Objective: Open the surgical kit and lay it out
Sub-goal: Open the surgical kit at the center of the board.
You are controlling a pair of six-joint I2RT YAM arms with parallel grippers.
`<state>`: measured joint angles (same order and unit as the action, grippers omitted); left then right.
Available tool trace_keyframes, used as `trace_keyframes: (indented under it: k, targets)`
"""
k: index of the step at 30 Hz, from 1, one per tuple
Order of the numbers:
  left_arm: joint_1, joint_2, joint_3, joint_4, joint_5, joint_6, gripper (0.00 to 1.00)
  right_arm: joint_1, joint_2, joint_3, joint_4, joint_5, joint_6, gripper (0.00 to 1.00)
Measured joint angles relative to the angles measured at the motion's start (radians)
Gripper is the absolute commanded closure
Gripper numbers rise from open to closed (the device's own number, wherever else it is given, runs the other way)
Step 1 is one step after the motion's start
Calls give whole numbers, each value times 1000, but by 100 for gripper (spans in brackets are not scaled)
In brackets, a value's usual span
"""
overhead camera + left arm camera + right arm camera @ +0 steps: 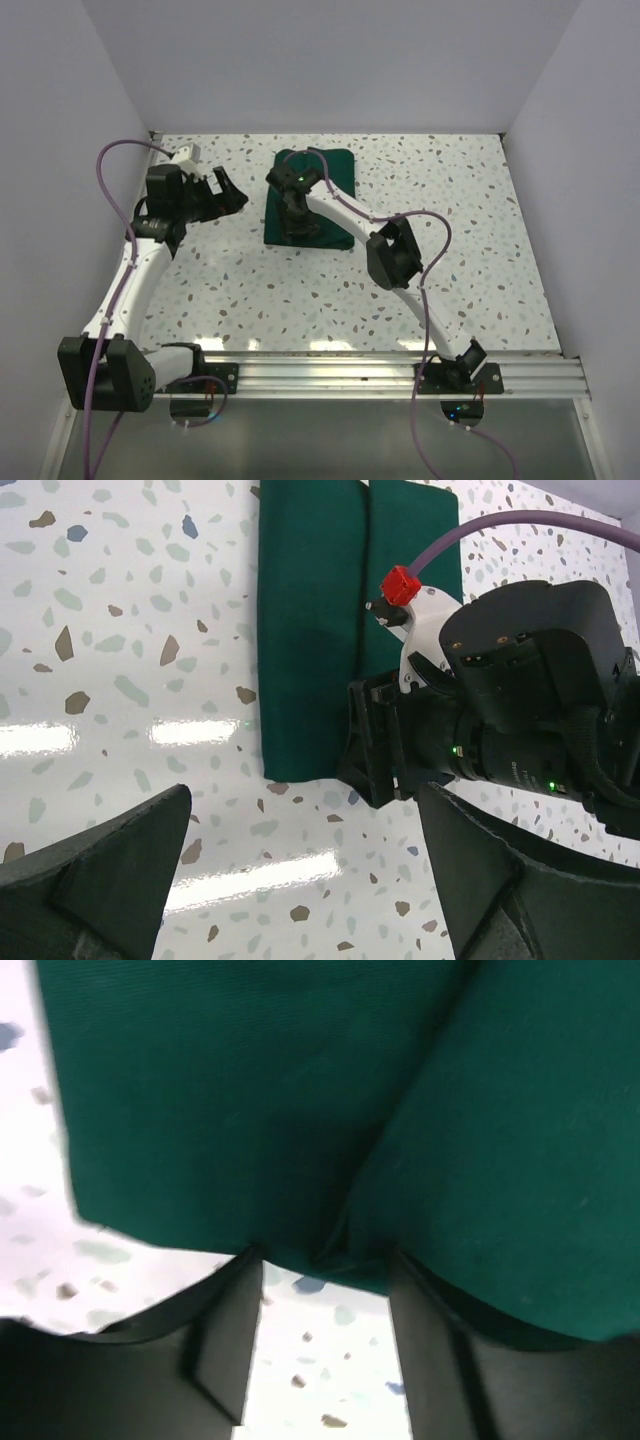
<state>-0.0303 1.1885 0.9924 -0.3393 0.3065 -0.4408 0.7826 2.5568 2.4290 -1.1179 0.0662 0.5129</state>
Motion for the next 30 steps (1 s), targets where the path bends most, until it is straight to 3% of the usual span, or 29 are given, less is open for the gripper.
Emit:
trace_keyframes:
  k: [2, 5, 6, 8, 16, 22, 30]
  targets:
    - [0, -6, 0, -13, -8, 7, 1, 0, 21, 9, -5, 21, 0, 57]
    - [0, -10, -9, -21, -14, 14, 1, 0, 23, 19, -19, 41, 1, 79]
    - [0, -10, -9, -26, -16, 14, 1, 0, 23, 19, -19, 45, 0, 92]
    - [0, -10, -9, -29, -16, 14, 1, 0, 23, 19, -27, 63, 1, 100]
    - [0, 36, 27, -52, -31, 41, 0, -9, 12, 20, -34, 56, 5, 100]
    - [-29, 134, 176, -98, -123, 83, 0, -60, -115, -34, -33, 40, 16, 100]
    - [-284, 357, 413, -110, -269, 131, 2, -246, -471, -318, -16, 117, 22, 100]
